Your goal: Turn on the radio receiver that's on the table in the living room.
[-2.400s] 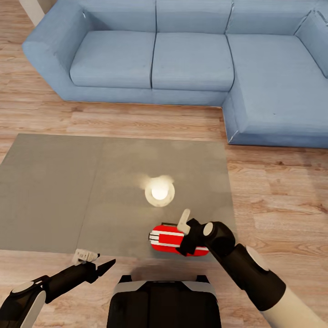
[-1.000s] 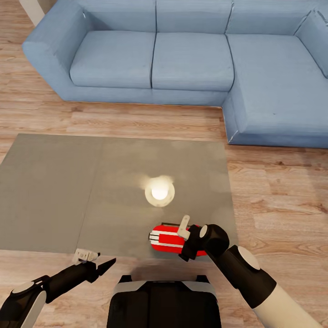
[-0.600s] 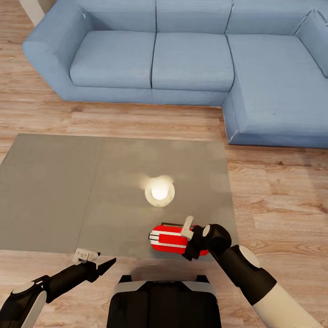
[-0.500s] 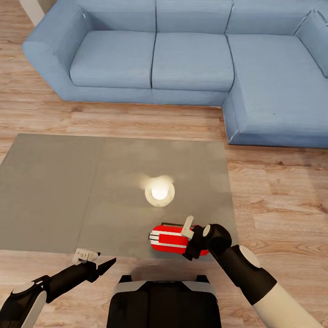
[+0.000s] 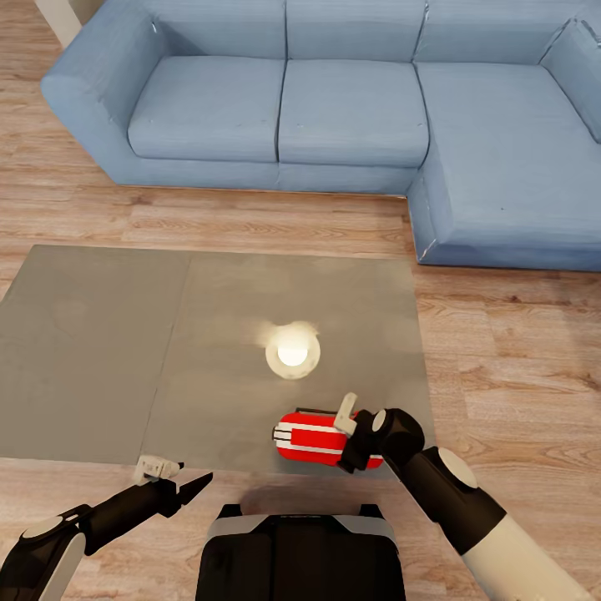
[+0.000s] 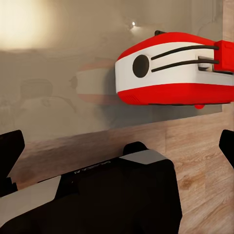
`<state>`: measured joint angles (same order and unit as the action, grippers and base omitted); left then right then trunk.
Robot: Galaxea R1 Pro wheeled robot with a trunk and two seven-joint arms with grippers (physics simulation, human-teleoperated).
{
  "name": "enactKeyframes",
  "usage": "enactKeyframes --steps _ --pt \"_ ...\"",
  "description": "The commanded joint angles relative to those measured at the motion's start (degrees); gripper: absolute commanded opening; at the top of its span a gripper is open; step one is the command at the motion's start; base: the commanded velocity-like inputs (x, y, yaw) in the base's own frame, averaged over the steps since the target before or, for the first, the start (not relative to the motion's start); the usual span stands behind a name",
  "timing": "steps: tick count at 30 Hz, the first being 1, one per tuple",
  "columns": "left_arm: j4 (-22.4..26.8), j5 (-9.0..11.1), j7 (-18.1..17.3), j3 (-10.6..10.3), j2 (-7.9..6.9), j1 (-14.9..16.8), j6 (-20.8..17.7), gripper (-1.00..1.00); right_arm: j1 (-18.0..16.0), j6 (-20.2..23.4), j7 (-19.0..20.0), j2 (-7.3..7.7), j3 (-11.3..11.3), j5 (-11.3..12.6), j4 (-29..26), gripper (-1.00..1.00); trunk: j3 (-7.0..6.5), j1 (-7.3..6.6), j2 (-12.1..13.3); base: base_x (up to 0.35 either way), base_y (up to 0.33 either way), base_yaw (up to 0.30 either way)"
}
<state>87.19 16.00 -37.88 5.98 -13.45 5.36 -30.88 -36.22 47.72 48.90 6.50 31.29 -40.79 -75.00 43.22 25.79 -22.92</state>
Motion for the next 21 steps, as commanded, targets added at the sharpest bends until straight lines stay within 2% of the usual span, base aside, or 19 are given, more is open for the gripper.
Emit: enactKeyframes --steps 1,9,21 --pt "0.0 0.0 0.0 0.0 0.0 0.0 0.0 1.0 -0.3 0.0 -0.5 -0.14 0.0 0.0 0.9 1.0 0.0 0.0 0.0 0.0 0.0 0.0" --pt "0.0 0.0 0.0 0.0 0.0 0.0 0.0 1.0 -0.6 -0.2 -2.6 -1.16 0.0 0.0 3.3 1.0 0.0 0.0 0.0 0.0 0.0 0.0" --pt "0.0 0.0 0.0 0.0 0.0 0.0 0.0 1.0 -0.7 -0.5 -3.2 -1.65 0.0 -0.1 4.8 1.0 0.0 0.0 0.0 0.0 0.0 0.0"
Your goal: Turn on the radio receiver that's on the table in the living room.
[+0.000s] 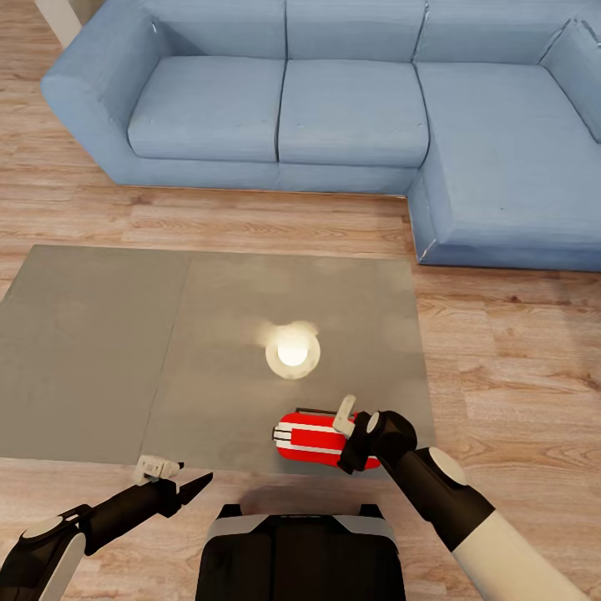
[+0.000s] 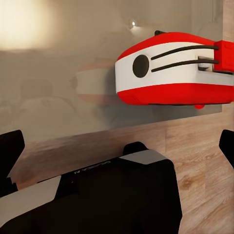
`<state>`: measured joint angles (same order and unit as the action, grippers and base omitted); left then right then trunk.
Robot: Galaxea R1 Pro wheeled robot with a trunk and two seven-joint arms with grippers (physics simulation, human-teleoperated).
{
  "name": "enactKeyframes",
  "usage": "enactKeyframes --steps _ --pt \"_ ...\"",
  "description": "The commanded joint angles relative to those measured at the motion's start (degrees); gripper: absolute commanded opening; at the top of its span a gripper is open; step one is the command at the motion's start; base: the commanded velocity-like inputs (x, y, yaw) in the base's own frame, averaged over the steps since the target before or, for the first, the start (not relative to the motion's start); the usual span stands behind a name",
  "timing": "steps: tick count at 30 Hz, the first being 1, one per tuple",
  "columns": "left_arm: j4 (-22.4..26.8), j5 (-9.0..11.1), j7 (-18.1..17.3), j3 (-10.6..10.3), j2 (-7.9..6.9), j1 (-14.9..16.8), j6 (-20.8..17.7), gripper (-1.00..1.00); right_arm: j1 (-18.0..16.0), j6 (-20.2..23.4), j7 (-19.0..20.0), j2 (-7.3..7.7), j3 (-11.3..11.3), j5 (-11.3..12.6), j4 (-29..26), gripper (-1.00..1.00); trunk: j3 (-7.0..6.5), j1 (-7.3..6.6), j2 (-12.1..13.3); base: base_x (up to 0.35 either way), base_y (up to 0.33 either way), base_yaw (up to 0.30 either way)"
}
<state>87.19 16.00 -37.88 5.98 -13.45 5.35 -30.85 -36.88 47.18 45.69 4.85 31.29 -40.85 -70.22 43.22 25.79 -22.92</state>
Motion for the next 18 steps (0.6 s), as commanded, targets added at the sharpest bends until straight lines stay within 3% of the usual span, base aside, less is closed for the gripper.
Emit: enactKeyframes --steps 1,17,18 --pt "0.0 0.0 0.0 0.0 0.0 0.0 0.0 1.0 0.0 0.0 0.0 0.0 0.0 0.0 0.0 1.0 0.0 0.0 0.0 0.0 0.0 0.0" --pt "0.0 0.0 0.0 0.0 0.0 0.0 0.0 1.0 0.0 -0.1 -1.7 -0.01 0.0 -0.1 0.3 1.0 0.0 0.0 0.0 0.0 0.0 0.0" --pt "0.0 0.0 0.0 0.0 0.0 0.0 0.0 1.0 0.0 -0.2 -1.9 -0.01 0.0 -0.1 0.5 -1.0 0.0 0.0 0.0 0.0 0.0 0.0"
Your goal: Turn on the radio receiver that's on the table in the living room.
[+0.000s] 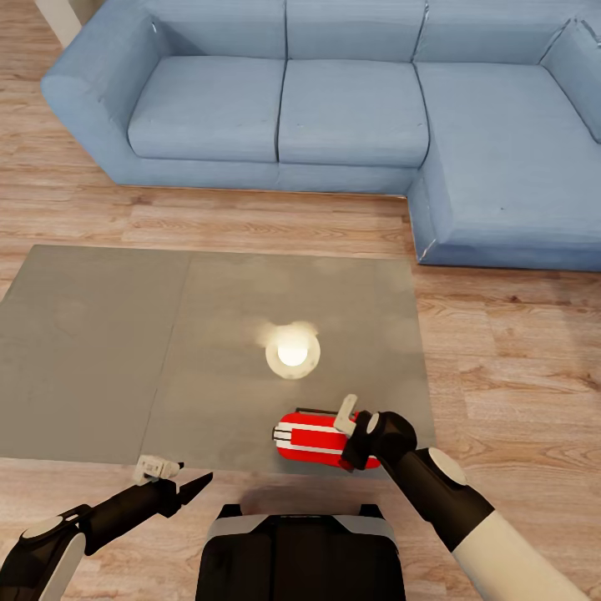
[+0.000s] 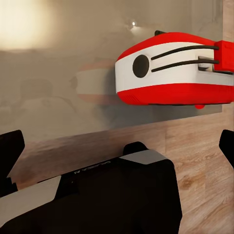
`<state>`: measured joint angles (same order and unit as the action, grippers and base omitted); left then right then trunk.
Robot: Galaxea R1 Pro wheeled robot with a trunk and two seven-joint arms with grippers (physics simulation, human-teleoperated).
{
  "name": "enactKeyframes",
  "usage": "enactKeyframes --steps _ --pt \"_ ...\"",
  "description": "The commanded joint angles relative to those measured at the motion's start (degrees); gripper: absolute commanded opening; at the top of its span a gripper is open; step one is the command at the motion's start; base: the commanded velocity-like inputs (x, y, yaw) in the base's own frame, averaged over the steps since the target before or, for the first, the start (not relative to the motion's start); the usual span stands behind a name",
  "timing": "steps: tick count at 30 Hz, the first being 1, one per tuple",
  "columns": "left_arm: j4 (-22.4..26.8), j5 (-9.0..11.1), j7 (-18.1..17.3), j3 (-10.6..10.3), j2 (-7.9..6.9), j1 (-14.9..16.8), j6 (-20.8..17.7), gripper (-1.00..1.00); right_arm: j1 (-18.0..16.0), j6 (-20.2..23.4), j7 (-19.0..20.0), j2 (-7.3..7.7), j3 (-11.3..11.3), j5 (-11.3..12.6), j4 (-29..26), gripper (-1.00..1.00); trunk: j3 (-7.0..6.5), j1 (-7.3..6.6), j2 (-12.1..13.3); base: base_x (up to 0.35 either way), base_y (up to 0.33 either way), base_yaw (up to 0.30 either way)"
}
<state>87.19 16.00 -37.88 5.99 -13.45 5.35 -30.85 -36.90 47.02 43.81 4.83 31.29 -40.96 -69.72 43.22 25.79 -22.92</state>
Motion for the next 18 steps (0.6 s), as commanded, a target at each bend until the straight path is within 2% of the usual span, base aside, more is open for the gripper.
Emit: enactKeyframes --steps 1,9,18 --pt "0.0 0.0 0.0 0.0 0.0 0.0 0.0 1.0 0.0 -0.1 -0.2 0.0 0.0 0.0 0.3 -1.0 0.0 0.0 0.0 0.0 0.0 0.0" --pt "0.0 0.0 0.0 0.0 0.0 0.0 0.0 1.0 0.0 -2.5 -3.8 -1.08 0.0 0.0 3.6 -1.0 0.0 0.0 0.0 0.0 0.0 0.0" --pt "0.0 0.0 0.0 0.0 0.0 0.0 0.0 1.0 0.0 -2.6 -5.8 -1.23 0.0 0.0 3.8 -1.0 0.0 0.0 0.0 0.0 0.0 0.0"
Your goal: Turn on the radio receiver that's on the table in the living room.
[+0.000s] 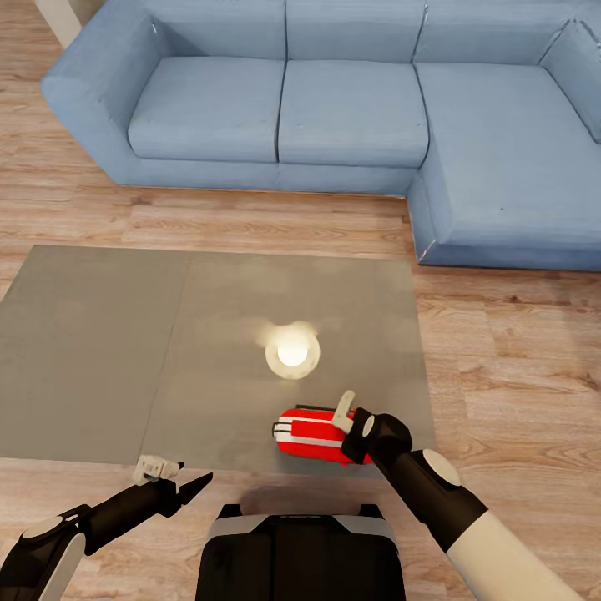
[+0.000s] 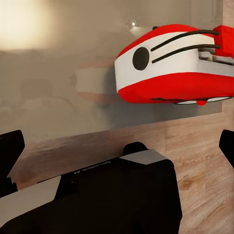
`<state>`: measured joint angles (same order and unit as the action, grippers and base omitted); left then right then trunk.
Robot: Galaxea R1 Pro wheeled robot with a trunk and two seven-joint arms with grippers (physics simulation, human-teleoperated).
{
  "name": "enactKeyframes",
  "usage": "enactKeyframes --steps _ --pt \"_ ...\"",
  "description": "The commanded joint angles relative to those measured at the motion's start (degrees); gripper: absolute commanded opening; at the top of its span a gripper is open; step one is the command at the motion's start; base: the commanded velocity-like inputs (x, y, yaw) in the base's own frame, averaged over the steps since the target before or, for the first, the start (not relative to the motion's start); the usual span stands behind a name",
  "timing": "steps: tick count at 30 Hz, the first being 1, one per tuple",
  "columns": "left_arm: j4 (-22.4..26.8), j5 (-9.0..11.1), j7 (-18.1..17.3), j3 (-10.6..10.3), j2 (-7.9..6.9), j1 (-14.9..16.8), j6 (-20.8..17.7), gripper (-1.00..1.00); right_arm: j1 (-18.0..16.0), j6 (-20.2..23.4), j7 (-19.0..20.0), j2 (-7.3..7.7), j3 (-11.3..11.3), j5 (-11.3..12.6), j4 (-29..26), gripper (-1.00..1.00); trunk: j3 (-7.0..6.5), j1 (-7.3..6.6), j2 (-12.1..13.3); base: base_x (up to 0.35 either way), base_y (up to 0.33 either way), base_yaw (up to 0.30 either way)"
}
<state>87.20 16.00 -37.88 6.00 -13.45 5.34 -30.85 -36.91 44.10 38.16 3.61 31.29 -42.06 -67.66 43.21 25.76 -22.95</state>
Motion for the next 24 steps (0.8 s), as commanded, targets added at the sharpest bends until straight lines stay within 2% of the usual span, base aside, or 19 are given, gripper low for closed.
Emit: enactKeyframes --steps 1,3,6,7,8,19,20,22,24 --pt "0.0 0.0 0.0 0.0 0.0 0.0 0.0 1.0 0.0 0.4 -0.9 0.04 0.0 1.0 1.0 -1.0 0.01 0.02 0.0 0.0 0.0 0.0" --pt "0.0 0.0 0.0 0.0 0.0 0.0 0.0 1.0 0.0 0.7 -1.3 0.32 0.0 0.9 -2.6 -1.0 0.01 0.02 0.0 0.0 0.0 0.0" --pt "0.0 0.0 0.0 0.0 0.0 0.0 0.0 1.0 0.1 2.0 -0.9 0.98 -0.1 0.9 -14.0 -1.0 0.01 0.02 0.0 0.0 0.0 0.0" --pt "0.0 0.0 0.0 0.0 0.0 0.0 0.0 1.0 0.0 2.7 -0.7 1.06 -0.1 0.9 -15.8 -1.0 0.01 0.02 0.0 0.0 0.0 0.0" --pt "0.1 0.0 0.0 0.0 0.21 0.0 0.0 1.0 0.0 10.9 2.6 3.47 -1.1 0.7 -22.5 -1.0 0.01 0.02 0.0 0.0 0.0 0.0" --pt "0.1 0.0 0.0 0.0 0.35 0.0 0.0 1.0 -0.1 10.9 3.7 3.33 -6.3 1.3 -22.6 -1.0 0.01 0.02 0.0 0.0 0.0 0.0" --pt "0.1 0.0 0.0 0.0 0.35 0.0 0.0 1.0 -0.6 10.8 4.7 3.28 -7.2 1.4 -22.6 -1.0 0.01 0.02 0.0 0.0 0.0 0.0" --pt "0.1 0.0 0.0 0.0 0.4 0.0 0.0 1.0 -3.9 10.9 10.9 3.48 -10.0 2.6 -22.6 -1.0 0.01 0.02 0.0 0.0 0.0 0.0" --pt "0.1 0.0 0.0 0.0 0.42 0.0 0.0 1.0 -6.5 11.1 15.3 3.7 -11.7 3.3 -22.6 -1.0 0.01 0.02 0.0 0.0 0.0 0.0"
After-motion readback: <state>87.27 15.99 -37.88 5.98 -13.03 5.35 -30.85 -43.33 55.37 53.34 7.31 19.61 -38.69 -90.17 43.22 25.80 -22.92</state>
